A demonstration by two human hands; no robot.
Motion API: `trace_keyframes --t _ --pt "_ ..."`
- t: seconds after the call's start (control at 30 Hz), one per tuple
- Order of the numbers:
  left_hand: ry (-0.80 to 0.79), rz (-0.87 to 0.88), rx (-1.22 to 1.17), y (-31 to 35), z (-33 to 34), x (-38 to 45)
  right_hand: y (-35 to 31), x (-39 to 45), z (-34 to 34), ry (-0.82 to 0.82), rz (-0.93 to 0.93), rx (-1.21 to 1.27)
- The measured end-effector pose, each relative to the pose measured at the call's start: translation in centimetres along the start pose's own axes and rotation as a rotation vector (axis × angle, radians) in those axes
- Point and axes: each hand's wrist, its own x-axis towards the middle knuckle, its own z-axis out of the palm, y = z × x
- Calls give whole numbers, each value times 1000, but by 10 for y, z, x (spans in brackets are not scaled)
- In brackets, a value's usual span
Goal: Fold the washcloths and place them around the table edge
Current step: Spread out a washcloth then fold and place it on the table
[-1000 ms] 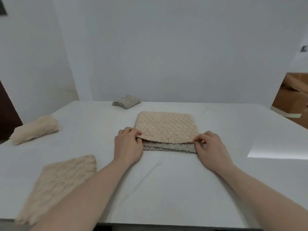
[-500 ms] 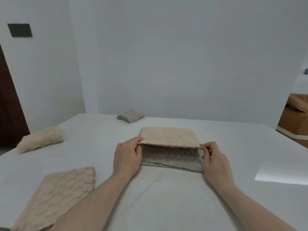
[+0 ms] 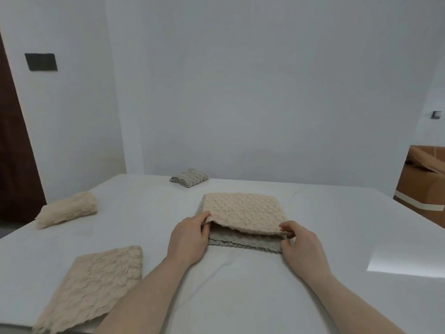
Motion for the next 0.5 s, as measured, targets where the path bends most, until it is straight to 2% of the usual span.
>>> trace_keyframes --t 0.13,0.37,0.5 --pt "-18 0 -9 0 -3 -8 2 -2 0 37 -55 -56" --pt "21 59 -29 3 -13 -29 -7 -17 -8 83 -38 24" --pt "-43 75 -27 4 -19 -44 -13 -31 -15 87 -21 37"
